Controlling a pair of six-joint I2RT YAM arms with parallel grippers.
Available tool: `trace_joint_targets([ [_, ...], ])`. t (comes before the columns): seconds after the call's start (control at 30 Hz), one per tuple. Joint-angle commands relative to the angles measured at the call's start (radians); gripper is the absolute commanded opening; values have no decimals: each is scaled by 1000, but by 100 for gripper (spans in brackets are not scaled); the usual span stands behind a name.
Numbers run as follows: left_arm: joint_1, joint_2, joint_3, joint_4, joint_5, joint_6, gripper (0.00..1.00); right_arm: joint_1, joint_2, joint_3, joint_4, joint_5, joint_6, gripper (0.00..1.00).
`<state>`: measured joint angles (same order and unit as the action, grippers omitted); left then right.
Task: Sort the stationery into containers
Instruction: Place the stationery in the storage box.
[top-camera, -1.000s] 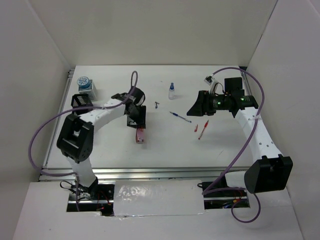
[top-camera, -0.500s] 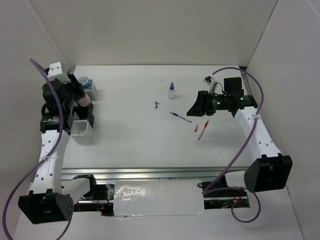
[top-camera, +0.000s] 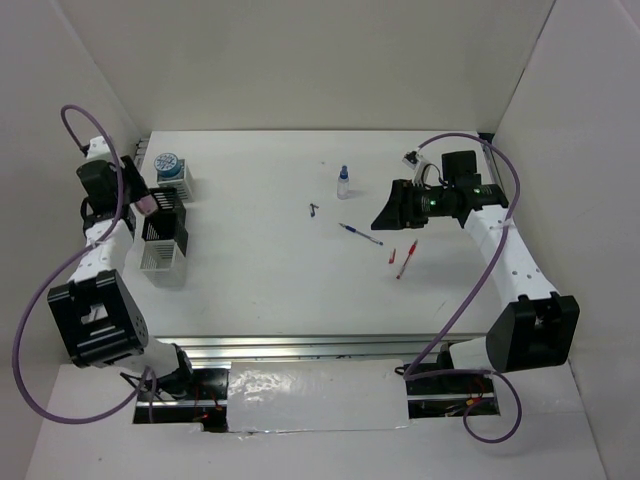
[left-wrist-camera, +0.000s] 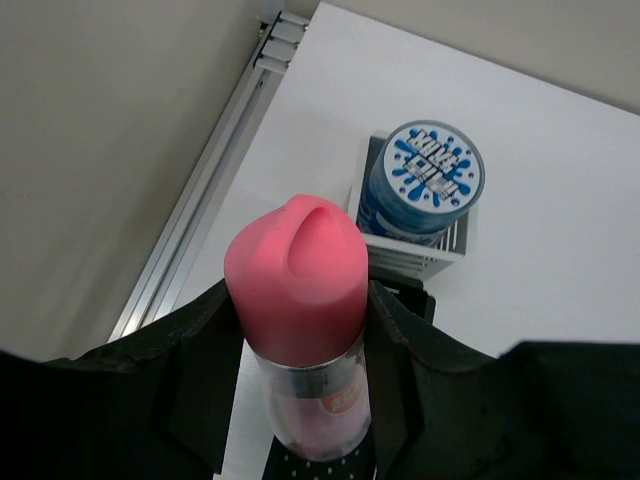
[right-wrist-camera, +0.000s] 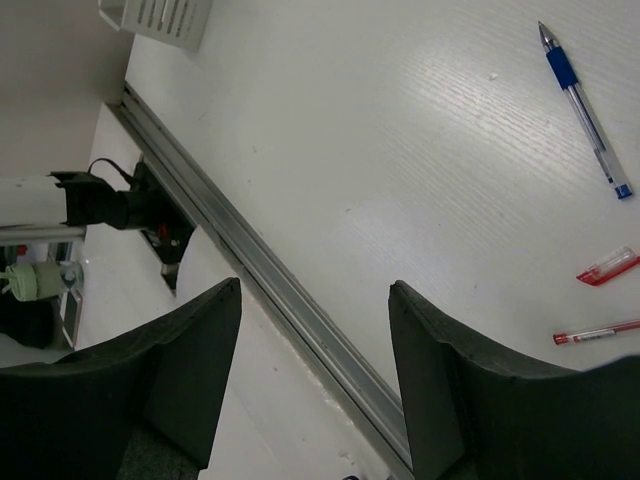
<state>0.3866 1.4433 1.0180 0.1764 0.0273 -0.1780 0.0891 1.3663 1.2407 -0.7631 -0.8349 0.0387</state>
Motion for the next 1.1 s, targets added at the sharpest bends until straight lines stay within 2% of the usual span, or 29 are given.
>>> trace_joint_targets([
  [0.0,0,34,86,215,54,22,0,11,7,35,19,14,-14,67],
  [0.27,-41,146,116,285,13,48,0,14,25,36,16,14,-22,67],
  [0.97,-80,181,8,368,-55,75,0,12,66,52,18,13,-28,67],
  [1.07,-80,180,-4,371,-50,72,6,14,66,52,19,14,-28,67],
])
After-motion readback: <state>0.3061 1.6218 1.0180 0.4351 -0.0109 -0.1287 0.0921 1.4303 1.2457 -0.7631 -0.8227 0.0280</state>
